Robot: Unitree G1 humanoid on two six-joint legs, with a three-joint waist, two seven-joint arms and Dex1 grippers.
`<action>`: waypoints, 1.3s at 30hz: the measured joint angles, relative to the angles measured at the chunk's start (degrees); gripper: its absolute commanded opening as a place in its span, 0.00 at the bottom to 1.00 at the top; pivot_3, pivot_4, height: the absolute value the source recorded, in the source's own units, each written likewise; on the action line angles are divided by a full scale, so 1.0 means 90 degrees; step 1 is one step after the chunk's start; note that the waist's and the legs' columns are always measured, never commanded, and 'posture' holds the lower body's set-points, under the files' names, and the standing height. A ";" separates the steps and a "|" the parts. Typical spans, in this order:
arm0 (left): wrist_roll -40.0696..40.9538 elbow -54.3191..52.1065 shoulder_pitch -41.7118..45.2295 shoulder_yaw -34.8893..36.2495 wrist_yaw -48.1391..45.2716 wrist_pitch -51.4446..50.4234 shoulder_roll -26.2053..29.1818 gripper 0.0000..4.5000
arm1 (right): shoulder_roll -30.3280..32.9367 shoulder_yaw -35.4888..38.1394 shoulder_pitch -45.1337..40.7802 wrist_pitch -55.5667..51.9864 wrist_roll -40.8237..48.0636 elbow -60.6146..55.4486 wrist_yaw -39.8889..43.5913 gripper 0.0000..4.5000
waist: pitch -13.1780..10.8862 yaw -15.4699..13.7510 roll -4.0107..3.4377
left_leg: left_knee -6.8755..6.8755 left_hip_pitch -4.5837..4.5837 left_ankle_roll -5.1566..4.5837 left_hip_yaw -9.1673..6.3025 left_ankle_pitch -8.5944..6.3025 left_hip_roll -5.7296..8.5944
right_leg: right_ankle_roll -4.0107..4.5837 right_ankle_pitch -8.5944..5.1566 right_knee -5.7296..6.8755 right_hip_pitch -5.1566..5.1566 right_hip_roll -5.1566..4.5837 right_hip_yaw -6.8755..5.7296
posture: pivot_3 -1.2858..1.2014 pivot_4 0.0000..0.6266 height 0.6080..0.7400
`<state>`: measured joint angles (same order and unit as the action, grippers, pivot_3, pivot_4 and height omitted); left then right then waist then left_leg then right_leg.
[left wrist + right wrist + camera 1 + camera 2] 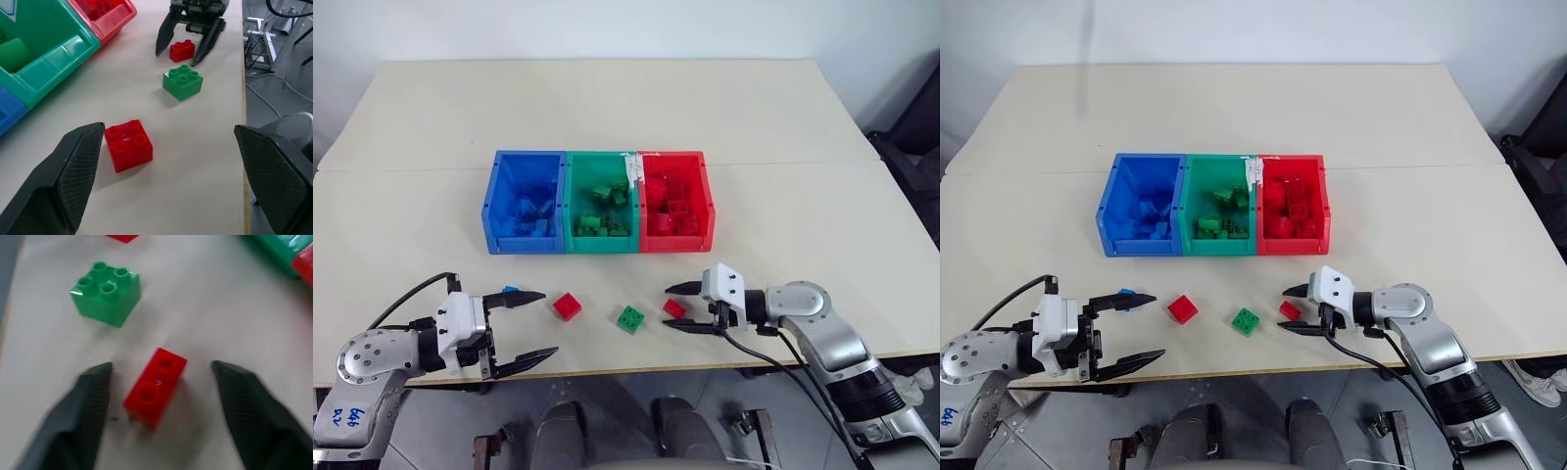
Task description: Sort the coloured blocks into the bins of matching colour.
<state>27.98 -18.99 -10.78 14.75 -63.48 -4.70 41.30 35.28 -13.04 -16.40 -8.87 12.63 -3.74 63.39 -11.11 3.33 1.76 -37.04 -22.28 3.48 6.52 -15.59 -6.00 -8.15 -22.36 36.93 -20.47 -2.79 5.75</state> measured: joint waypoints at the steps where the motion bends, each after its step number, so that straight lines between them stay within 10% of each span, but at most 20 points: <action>1: 0.0004 -0.0046 0.0000 0.0000 0.0022 -0.0019 -0.0001 1.00 | 0.0000 0.0000 0.0000 0.0017 -0.0014 0.0005 -0.0006 0.38 | 0.0000 0.0001 0.0000 | 0.0000 0.0000 0.0000 0.0001 0.0000 0.0000 | 0.0000 0.0000 0.0000 0.0000 0.0000 0.0000 | 0.52 0.24 1.00; 5: 0.0013 -0.0064 0.0039 -0.0004 0.0118 -0.0050 -0.0044 1.00 | -0.0002 0.0016 -0.0007 0.0079 -0.0047 0.0069 -0.0074 0.10 | 0.0000 0.0008 0.0000 | 0.0000 0.0002 -0.0001 0.0005 -0.0001 -0.0001 | 0.0000 0.0000 -0.0001 0.0000 0.0000 0.0002 | 0.52 0.24 1.00; 20: 0.0386 -0.0371 0.0773 0.0063 0.1758 -0.0753 -0.0887 1.00 | -0.1160 0.1051 -0.2673 -0.1360 0.0303 0.1044 -0.2191 0.11 | 0.0002 0.0112 0.0002 | 0.0000 0.0001 0.0003 0.0018 -0.0013 -0.0008 | -0.0006 0.0003 0.0009 -0.0016 0.0002 0.0011 | 0.52 0.24 1.00; 31: 0.0578 -0.0531 0.0741 0.0253 0.2049 -0.0790 -0.0977 1.00 | -0.1195 0.1313 -0.2490 -0.0480 0.0467 0.1568 -0.1623 0.96 | 0.0001 0.0184 0.0001 | 0.0005 -0.0010 0.0009 0.0042 -0.0022 -0.0026 | -0.0009 0.0004 0.0019 -0.0052 0.0015 0.0015 | 0.52 0.24 1.00; 39: 0.0408 0.0283 0.0170 0.0607 0.0846 -0.0144 -0.0260 1.00 | 0.0048 0.1755 -0.0569 0.0688 0.1373 0.0875 0.1019 0.99 | 0.0000 0.0132 0.0001 | 0.0000 -0.0001 0.0004 0.0043 -0.0031 -0.0024 | -0.0007 0.0003 -0.0039 -0.0007 0.0014 0.0011 | 0.52 0.24 1.00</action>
<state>31.65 -16.44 -9.25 20.21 -55.86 -6.00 38.96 35.72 2.75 -21.53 -2.68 24.99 4.13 72.56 -11.11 4.52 1.77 -37.04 -22.29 3.52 6.91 -15.86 -6.22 -8.22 -22.33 36.58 -20.53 -2.67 5.85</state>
